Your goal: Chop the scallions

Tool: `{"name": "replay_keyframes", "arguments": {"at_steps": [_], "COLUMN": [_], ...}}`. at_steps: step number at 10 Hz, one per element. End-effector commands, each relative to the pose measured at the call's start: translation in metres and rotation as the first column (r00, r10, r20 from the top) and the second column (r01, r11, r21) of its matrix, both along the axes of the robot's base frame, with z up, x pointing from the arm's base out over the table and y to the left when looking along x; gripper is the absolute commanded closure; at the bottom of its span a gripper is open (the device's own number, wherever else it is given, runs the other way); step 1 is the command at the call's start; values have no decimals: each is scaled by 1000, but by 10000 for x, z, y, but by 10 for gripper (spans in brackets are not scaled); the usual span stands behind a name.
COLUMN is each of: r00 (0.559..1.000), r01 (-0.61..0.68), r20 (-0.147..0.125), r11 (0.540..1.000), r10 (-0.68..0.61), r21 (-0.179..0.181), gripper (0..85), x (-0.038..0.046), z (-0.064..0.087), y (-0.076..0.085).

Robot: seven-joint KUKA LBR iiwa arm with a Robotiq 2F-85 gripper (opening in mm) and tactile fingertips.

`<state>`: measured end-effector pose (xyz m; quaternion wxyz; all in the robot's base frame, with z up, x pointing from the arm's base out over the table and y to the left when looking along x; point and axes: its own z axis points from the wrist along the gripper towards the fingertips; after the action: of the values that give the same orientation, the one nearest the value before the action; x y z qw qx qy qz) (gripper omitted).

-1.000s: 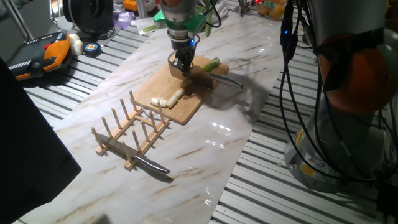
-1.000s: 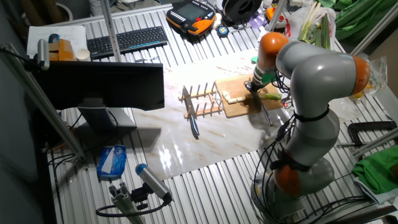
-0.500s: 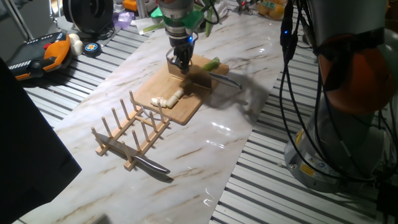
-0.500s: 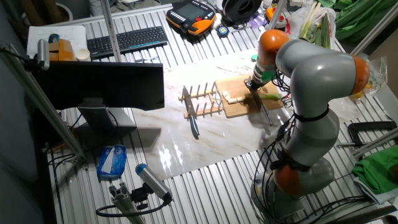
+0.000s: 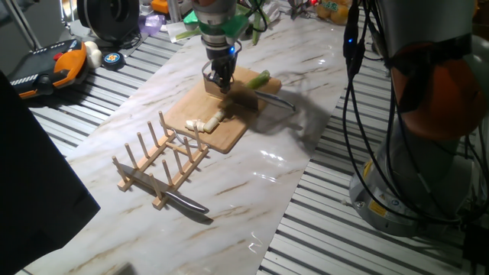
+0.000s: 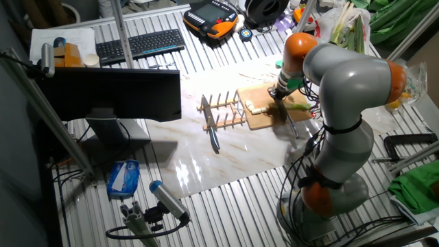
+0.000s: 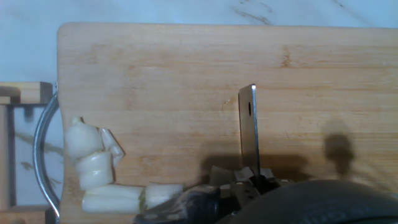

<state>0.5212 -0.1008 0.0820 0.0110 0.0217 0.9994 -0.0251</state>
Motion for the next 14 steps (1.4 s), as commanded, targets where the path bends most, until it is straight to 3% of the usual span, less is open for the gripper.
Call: {"name": "replay_keyframes", "arguments": {"at_steps": [1, 7, 9, 12, 14], "r00": [1000, 1000, 1000, 1000, 1000], "r01": [0, 7, 10, 4, 3], "r20": [-2, -16, -17, -17, -23], "r11": [1000, 1000, 1000, 1000, 1000], "r10": [0, -7, -10, -4, -3], "r21": [0, 6, 2, -9, -9], "gripper": [843, 843, 843, 843, 843], "x": [10, 120, 114, 52, -76], "z": [14, 122, 113, 254, 306], "y": [22, 248, 312, 94, -83]}}
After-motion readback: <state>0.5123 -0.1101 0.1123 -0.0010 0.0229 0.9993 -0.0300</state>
